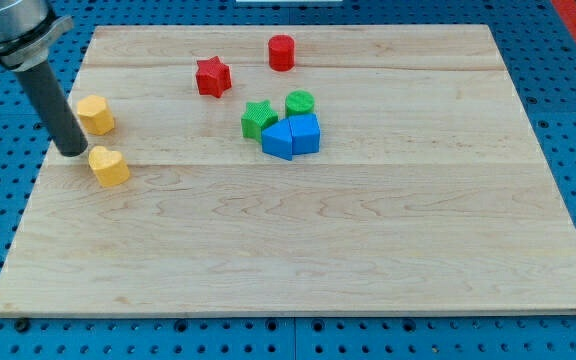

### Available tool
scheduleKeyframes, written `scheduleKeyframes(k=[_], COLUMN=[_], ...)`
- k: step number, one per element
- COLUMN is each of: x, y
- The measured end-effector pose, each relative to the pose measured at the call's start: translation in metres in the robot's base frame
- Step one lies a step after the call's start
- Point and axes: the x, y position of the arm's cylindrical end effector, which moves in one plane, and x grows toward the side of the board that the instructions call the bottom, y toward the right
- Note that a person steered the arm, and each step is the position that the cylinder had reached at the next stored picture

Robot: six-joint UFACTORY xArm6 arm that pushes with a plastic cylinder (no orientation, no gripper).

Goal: Place the yellow heart diagonally to the bottom right of the green circle

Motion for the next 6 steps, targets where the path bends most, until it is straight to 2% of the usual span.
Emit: scheduleKeyframes(k=[1, 3, 5, 6], x=[0.022, 0.022, 0.022, 0.022], y=[0.021, 0.185, 0.295, 0.330])
